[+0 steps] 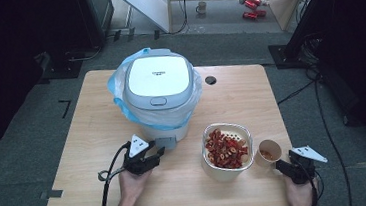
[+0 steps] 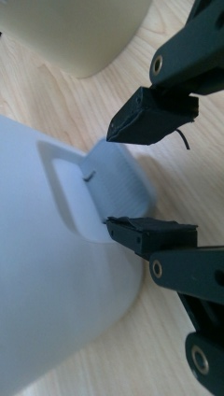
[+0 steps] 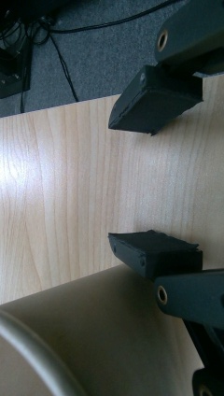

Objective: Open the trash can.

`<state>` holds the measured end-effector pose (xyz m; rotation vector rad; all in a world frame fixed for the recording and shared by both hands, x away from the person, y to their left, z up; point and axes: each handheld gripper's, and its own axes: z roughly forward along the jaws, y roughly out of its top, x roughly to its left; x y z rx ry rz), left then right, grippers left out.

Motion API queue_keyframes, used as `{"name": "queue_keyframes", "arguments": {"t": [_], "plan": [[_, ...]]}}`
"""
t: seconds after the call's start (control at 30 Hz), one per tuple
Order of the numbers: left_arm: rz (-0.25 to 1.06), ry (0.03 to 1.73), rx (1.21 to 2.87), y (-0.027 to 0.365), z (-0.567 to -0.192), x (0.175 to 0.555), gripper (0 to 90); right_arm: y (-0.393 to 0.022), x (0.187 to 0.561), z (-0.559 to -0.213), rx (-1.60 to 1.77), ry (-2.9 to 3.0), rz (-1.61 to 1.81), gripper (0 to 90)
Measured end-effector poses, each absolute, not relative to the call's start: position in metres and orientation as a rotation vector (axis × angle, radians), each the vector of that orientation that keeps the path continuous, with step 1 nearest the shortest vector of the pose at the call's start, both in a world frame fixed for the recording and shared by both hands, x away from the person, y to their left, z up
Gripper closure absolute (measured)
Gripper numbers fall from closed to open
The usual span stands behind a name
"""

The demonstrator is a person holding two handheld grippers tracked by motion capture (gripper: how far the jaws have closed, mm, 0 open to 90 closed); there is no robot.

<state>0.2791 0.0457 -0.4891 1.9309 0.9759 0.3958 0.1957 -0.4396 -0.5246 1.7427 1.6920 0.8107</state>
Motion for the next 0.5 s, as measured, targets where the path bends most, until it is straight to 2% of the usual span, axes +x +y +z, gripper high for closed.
{"name": "queue_keyframes", "arguments": {"t": [0.5], "plan": [[0.433,0.937,1.958,0.027,-0.488,0.292,59.2,-0.439,0.196,-0.525,1.744,1.692,0.811,39.3]]}}
